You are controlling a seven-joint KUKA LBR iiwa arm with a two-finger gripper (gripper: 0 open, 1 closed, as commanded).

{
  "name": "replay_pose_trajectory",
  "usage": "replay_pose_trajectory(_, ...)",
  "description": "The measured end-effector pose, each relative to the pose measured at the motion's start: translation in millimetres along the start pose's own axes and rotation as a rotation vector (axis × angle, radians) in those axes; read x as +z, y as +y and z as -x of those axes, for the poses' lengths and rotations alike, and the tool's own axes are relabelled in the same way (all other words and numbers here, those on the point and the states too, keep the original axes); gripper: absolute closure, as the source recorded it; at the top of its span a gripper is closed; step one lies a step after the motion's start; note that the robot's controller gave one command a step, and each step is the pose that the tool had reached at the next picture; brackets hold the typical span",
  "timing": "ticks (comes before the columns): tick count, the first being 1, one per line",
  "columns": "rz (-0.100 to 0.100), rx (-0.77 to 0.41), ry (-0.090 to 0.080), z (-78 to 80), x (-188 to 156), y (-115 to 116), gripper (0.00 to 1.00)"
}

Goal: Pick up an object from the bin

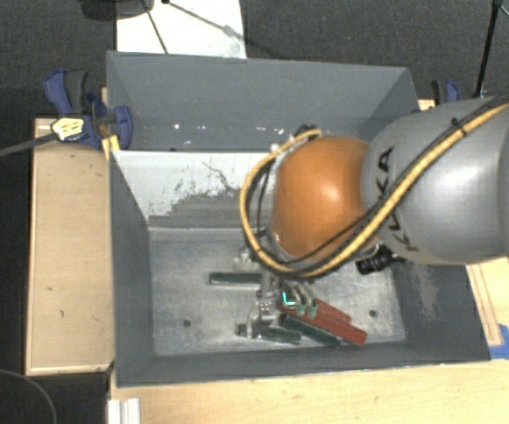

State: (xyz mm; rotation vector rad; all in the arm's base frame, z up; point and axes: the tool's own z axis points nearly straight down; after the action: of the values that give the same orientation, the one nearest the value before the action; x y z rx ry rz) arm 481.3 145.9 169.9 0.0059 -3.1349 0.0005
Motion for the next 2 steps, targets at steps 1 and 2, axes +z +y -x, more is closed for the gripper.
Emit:
replay_pose_trajectory(1,0.001,0.006,-0.008,2.1,-4,-1,0.0)
replay_pose_trajectory(2,0.001,-0.093,-0.012,23.7,42,-14,0.0)
